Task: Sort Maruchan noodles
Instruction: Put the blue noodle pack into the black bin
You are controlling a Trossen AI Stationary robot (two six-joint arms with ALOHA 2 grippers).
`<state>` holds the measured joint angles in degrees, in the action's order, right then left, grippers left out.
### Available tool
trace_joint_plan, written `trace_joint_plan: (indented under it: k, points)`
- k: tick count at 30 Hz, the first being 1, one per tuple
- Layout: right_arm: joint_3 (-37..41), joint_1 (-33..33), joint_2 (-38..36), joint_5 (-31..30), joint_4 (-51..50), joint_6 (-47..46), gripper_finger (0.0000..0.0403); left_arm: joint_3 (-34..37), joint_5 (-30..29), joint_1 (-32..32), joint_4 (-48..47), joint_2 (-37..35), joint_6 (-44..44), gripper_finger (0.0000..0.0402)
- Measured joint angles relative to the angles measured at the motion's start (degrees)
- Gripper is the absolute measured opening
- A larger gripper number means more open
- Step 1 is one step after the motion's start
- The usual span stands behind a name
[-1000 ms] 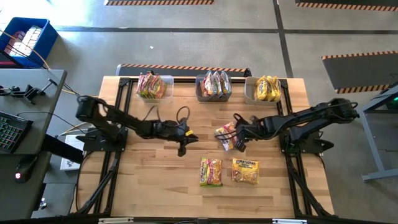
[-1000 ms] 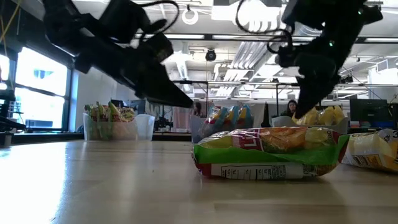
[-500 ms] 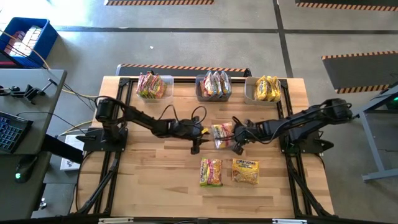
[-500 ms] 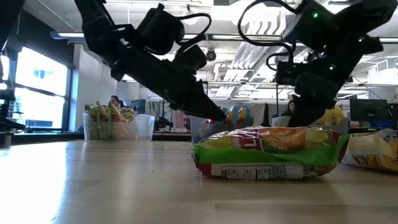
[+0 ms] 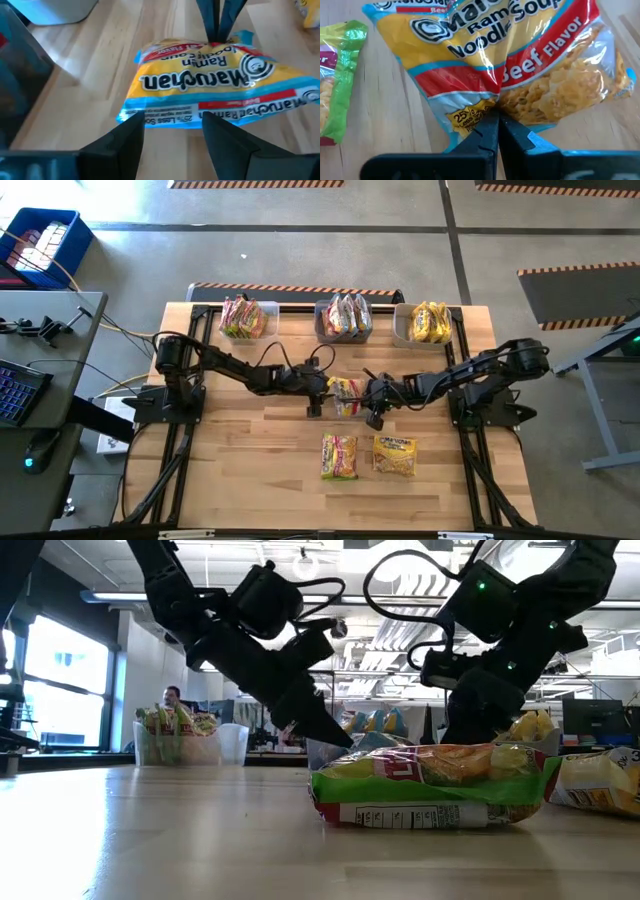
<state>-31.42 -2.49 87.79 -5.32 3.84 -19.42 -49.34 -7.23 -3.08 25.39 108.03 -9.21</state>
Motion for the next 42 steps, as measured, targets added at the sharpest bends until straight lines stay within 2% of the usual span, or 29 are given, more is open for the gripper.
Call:
trace_joint_plan:
  k: [5, 7, 13, 20, 31, 36, 42]
  points:
    - [0.04, 0.01, -0.02, 1.00, 0.29, 0.75, 0.0006, 0.00, -5.16, -0.05, 0.05, 0.00, -10.11, 0.0191]
    - [0.04, -0.01, -0.02, 1.34, 0.33, 1.48, 0.0006, -0.39, -4.93, -0.10, -0.60, 0.00, -11.65, 0.0191]
    - [0.09, -0.01, -0.02, 1.55, 0.67, 1.95, 0.0006, -4.69, 7.07, -4.41, -9.17, 0.00, -1.40, 0.0191]
    - [0.09, -0.01, -0.02, 1.53, 0.72, 1.95, 0.0006, -5.46, 24.39, -10.73, -8.77, -0.07, 3.19, 0.0191]
    - [0.17, -0.01, -0.02, 2.39, 2.25, 3.90, 0.0006, -5.40, 33.09, -12.43, -7.93, 1.59, 2.08, 0.0187]
    - [0.17, -0.03, -0.02, 2.84, 3.15, 4.05, 0.0006, -5.42, 36.20, -12.11, -5.36, 3.64, 2.38, 0.0157]
    - [0.17, -0.05, -0.02, 2.86, 3.21, 4.51, 0.0006, -5.44, 39.67, -12.02, -7.85, 4.00, 1.15, 0.0076]
